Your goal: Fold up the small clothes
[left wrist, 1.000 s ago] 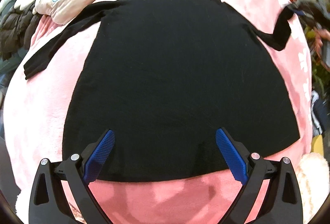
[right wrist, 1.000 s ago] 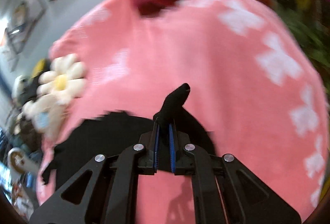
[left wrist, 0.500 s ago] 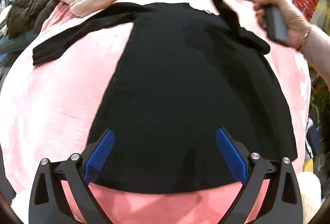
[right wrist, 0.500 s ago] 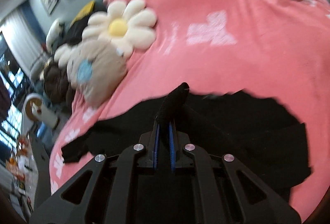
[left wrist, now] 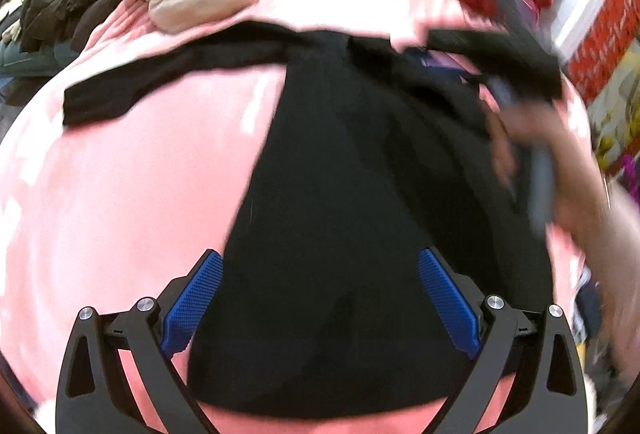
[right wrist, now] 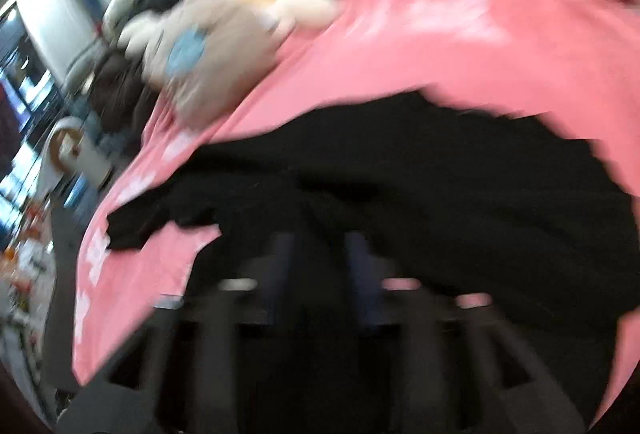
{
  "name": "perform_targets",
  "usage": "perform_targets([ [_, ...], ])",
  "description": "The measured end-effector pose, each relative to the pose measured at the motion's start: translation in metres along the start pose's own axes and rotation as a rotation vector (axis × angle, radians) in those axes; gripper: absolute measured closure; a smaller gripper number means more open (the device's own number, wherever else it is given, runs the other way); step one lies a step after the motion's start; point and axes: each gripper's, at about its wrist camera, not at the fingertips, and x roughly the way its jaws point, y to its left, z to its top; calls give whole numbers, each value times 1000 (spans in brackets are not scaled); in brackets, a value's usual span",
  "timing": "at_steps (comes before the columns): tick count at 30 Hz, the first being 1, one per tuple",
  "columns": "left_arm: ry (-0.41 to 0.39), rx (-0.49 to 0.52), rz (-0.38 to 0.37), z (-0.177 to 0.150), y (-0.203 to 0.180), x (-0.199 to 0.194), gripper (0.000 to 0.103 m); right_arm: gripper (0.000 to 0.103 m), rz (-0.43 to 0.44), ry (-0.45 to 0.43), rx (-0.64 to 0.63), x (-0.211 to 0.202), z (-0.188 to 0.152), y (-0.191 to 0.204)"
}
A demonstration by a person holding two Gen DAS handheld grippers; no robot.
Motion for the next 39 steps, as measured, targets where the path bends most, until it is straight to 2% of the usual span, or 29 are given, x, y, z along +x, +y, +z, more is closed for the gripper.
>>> perform_targets([
  [2,-26,-12,-50,33,-5,4,7,39,-99,-40,19,-28,-16,-32],
  [4,-45,-8,-59,82,-21,18,6,39,-206,-36,46,-47,-33,-67],
  [5,-46,-9,-89,102,-28,27,6,39,-238,-22,68,-53,-42,-87],
  [9,33,-51,-109,166,-56,87,6,39,-272,12,163,-56,-58,-143],
  [10,67,-69,-68,174,-60,104,6,39,-281,20,171,-52,-59,-152],
  [12,155,-128,-66,184,-63,143,6,39,-271,34,183,-39,-59,-165],
  [13,208,-163,-38,185,-63,158,6,39,-269,37,187,-32,-59,-168],
  [15,293,-264,-68,182,-60,183,6,39,-253,44,210,-20,-57,-179],
  [16,318,-310,-68,179,-57,192,6,39,-240,47,224,-16,-56,-183],
  [17,290,-343,-58,180,-56,193,7,39,-222,46,237,-12,-55,-186],
  [18,264,-356,-65,182,-55,192,9,47,-204,42,241,-9,-53,-188],
  [19,245,-361,-87,187,-55,193,18,54,-185,39,242,-8,-51,-190],
  [20,235,-358,-117,192,-56,193,54,72,-179,39,240,-7,-47,-192],
  [21,237,-360,-182,199,-56,196,98,91,-179,22,237,-11,-42,-193],
  [22,242,-385,-234,205,-54,197,99,92,-176,-3,235,-17,-36,-194],
  [23,220,-411,-265,214,-51,191,99,93,-178,-59,230,-33,-29,-195],
  [24,149,-408,-274,225,-49,175,99,93,-191,-104,216,-48,-26,-196],
  [25,93,-374,-261,234,-49,162,99,93,-214,-127,196,-55,-28,-196],
  [26,63,-336,-236,239,-50,156,99,93,-265,-103,156,-52,-35,-199],
  [28,91,-265,-165,237,-47,164,98,93,-251,83,129,-16,-59,-214],
  [29,159,-236,-107,227,-43,180,98,93,-227,81,136,-13,-72,-219],
  [30,201,-230,-93,219,-40,191,98,82,-228,49,138,-21,-72,-220],
  [31,227,-227,-81,211,-37,197,98,73,-247,65,152,-25,-69,-221],
  [32,231,-230,-79,204,-35,199,98,61,-252,46,182,-36,-65,-222],
  [35,223,-287,-139,192,-28,190,92,59,-232,-35,170,-64,-50,-213],
  [36,218,-297,-140,193,-27,189,77,59,-219,-39,159,-66,-44,-209],
  [37,210,-318,-142,198,-25,184,67,59,-201,-38,158,-66,-38,-207],
  [38,199,-341,-150,202,-26,180,47,59,-171,-45,169,-65,-28,-206],
  [39,192,-360,-162,206,-28,178,34,58,-143,-63,186,-65,-18,-206],
])
